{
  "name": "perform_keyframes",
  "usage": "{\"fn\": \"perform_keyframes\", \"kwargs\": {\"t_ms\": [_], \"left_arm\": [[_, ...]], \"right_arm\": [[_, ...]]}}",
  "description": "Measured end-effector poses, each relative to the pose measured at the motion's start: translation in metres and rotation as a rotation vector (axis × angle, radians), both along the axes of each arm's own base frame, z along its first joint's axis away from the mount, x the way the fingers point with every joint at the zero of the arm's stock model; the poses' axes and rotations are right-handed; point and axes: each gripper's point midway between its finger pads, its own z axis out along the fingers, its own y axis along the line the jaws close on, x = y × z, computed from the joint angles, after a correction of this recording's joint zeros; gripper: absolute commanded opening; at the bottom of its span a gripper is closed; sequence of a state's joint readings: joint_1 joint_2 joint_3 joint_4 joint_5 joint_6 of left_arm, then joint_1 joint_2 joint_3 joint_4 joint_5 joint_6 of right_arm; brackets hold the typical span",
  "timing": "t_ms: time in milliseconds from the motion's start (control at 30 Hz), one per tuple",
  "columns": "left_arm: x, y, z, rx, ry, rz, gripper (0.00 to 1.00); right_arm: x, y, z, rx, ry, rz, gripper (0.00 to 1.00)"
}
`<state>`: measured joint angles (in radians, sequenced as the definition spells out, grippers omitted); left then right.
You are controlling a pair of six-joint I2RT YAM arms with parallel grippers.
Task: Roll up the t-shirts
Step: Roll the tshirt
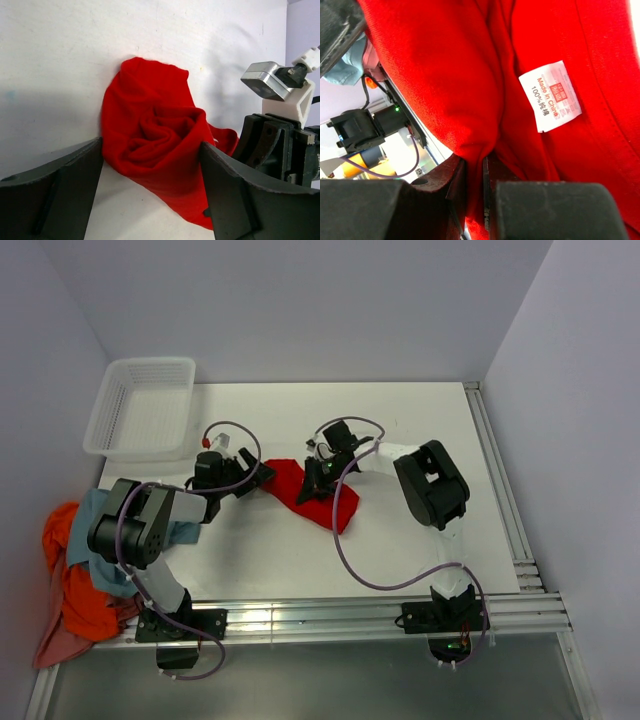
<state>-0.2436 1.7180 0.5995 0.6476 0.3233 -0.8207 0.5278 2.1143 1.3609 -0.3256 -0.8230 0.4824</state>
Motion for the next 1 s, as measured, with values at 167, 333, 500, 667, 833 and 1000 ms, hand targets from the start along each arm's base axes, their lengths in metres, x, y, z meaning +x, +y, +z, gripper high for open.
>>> {"fn": "perform_keyframes", "kwargs": {"t_ms": [167, 333, 500, 667, 833, 1000], "left_arm": [[-0.001, -0.003, -0.002, -0.019, 0.005, -0.013, 0.48], [-0.002, -0.007, -0.005, -0.026, 0.015, -0.032, 0.21], [0.001, -0.019, -0.004, -0.039, 0.020, -0.088, 0.06], [0.009, -0.024, -0.003, -0.030, 0.026, -0.114, 0.06], [0.010, -0.024, -0.004, -0.012, 0.029, -0.122, 0.06], [0.011, -0.022, -0.006, 0.001, 0.026, -0.121, 0.06]], "right_arm": [[-0.005, 0.003, 0.001, -0.011, -0.008, 0.006, 0.02], [-0.014, 0.006, 0.004, -0.015, -0.016, 0.010, 0.16], [-0.029, 0.004, 0.015, -0.006, -0.055, -0.013, 0.52], [-0.042, -0.004, 0.029, -0.006, -0.087, -0.024, 0.59], [-0.051, -0.017, 0.031, -0.031, -0.126, -0.049, 0.59], [-0.068, -0.030, 0.031, -0.075, -0.130, -0.058, 0.51]]}}
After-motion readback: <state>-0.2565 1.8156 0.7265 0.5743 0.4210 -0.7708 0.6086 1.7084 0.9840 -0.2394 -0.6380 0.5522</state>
